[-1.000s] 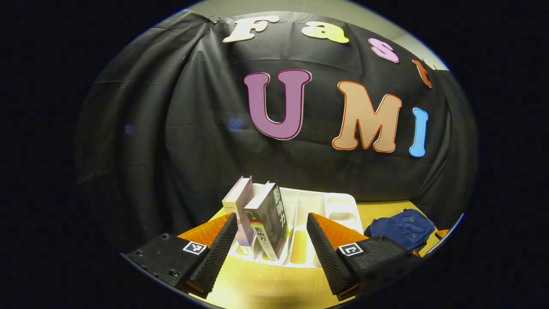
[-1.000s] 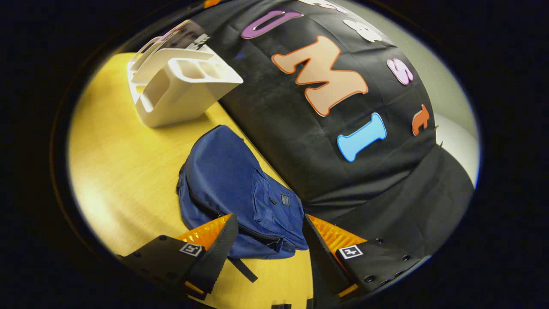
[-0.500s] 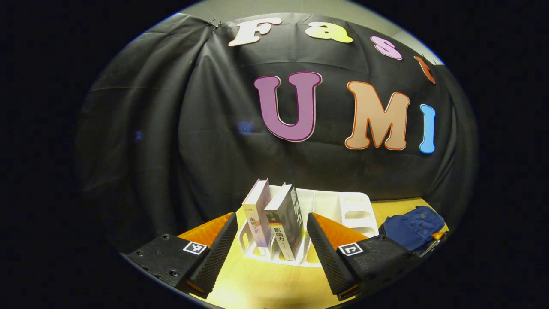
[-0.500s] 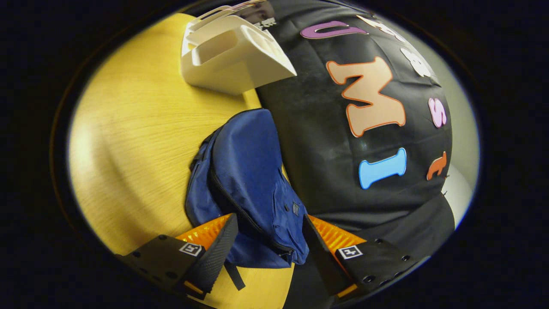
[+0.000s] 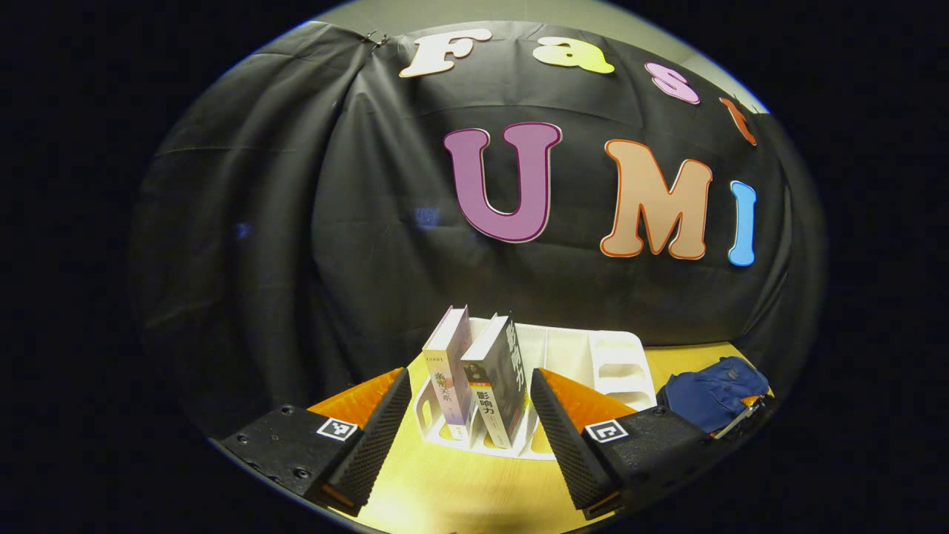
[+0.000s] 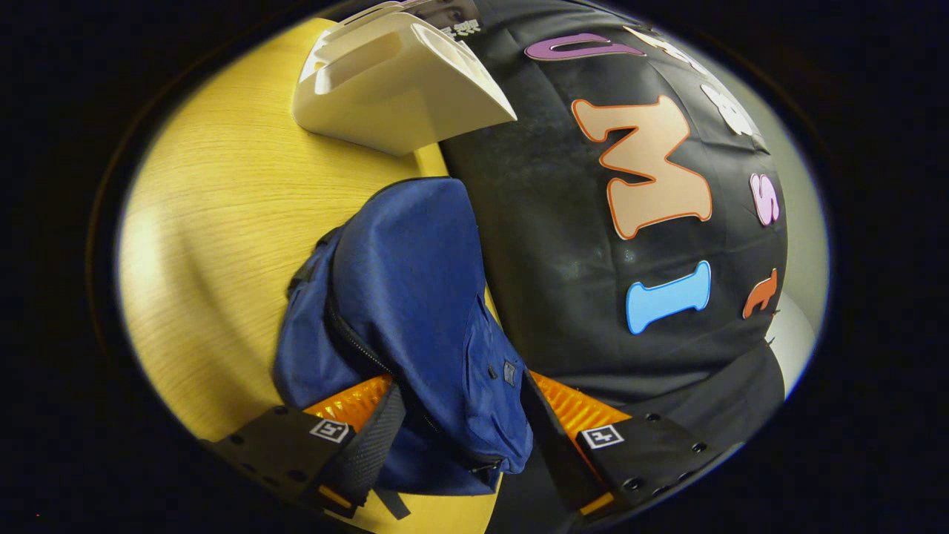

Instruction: Open the schoolbag, grab two books from the bookshelf and put them into the schoolbag.

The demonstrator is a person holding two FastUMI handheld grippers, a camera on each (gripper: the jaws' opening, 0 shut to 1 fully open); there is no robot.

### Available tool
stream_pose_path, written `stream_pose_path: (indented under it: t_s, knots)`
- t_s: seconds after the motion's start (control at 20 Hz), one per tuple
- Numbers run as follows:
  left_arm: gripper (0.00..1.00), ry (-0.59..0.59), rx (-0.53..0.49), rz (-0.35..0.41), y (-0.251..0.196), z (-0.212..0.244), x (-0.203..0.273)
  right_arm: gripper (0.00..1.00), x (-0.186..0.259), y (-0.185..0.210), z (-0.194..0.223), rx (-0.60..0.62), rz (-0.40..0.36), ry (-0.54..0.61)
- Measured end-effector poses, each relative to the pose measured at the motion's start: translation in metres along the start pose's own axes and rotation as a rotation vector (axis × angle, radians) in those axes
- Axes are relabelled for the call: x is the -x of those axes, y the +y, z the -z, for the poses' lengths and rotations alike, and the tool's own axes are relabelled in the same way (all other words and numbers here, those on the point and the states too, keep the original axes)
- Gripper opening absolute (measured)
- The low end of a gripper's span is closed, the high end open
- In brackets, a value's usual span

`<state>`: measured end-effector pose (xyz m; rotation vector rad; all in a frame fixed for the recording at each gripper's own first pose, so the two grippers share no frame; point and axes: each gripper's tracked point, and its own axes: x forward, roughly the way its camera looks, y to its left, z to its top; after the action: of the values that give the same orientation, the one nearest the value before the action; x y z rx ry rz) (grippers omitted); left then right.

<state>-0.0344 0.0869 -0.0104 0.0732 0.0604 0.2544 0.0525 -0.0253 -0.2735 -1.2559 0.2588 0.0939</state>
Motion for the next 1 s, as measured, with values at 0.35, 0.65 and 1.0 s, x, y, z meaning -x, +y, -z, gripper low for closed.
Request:
stream_pose_path:
  t_s: [0.35, 0.65, 1.0]
  knots:
    - [0.95, 0.009, 0.024, -0.019, 0.004, 0.001, -0.001, 0.74, -0.017, -0.003, -0.003, -0.025, 0.013, 0.022]
    - [0.95, 0.028, 0.003, -0.026, 0.003, 0.002, -0.005, 0.4, -0.023, -0.013, 0.001, -0.057, 0.062, 0.063]
    - [0.95, 0.103, 0.017, 0.026, -0.008, 0.004, -0.026, 0.05, -0.024, -0.027, 0.002, -0.053, 0.106, 0.069]
